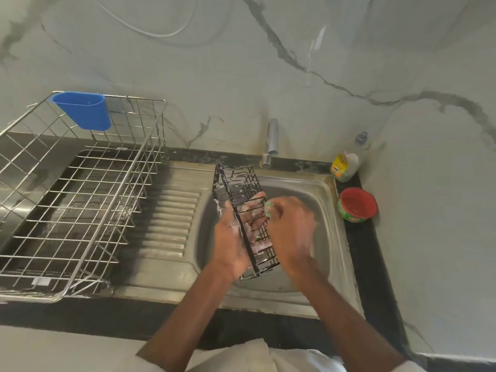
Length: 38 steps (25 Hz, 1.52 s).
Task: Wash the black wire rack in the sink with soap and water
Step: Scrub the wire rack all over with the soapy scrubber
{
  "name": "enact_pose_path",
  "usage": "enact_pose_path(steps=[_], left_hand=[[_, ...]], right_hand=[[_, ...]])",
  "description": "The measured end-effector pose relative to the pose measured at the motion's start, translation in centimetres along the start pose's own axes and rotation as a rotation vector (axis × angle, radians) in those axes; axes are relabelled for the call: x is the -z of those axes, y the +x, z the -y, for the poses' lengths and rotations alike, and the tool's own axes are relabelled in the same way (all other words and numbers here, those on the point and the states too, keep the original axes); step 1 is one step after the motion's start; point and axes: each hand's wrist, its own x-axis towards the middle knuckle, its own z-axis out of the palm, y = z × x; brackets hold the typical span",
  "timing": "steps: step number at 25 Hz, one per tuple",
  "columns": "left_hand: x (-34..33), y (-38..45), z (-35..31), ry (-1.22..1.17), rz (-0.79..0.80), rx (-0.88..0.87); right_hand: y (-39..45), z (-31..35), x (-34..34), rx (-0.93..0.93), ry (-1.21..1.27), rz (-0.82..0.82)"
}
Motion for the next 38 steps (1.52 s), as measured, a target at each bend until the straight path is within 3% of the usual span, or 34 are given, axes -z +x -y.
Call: enact_pose_path(steps=[4, 8, 12, 16, 19, 21, 25, 28, 33, 37, 38], left_hand=[[0.9, 0.0, -0.7, -0.139, 0.013, -0.024], [1.7, 0.3, -1.1, -0.121, -0.019, -0.041], [2.1, 0.3, -0.6, -0.112, -0.069, -0.038], [1.2, 0.3, -0.8, -0.031, -0.035, -0.029], [1.3, 1.1, -1.5, -0.022, -0.037, -0.057], [1.5, 1.4, -1.3, 0.004, -0.036, -0.076], [0.2, 1.4, -0.3, 0.036, -0.008, -0.034], [-0.3, 1.9, -0.5, -0.008, -0.015, -0.026], [0.9, 3.3, -1.4, -0.101, -0.030, -0.027], [0.4, 3.0, -0.8, -0.081, -0.027, -0.017], [0.4, 2.9, -0.8, -0.115, -0.019, -0.007]], right_hand=[[-3.7, 0.4, -0.5, 0.276, 0.072, 0.122], [-2.9, -1.3, 0.8, 0.003, -0.026, -0.086], [-2.9, 0.9, -0.4, 0.235, 0.038, 0.074], [0.3, 2.6, 0.0, -0.049, 0.175, 0.122], [-3.1, 2.0, 0.7, 0.088, 0.126, 0.248], [-4.2, 1.2, 1.8, 0.065, 0.112, 0.318], [1.3, 2.5, 0.5, -0.124, 0.318, 0.173], [2.3, 3.5, 0.0, -0.116, 0.361, 0.122], [-2.7, 0.5, 2.4, 0.127, 0.103, 0.429], [1.5, 2.5, 0.0, 0.110, 0.121, 0.184], [1.1, 2.9, -0.2, 0.133, 0.105, 0.189]])
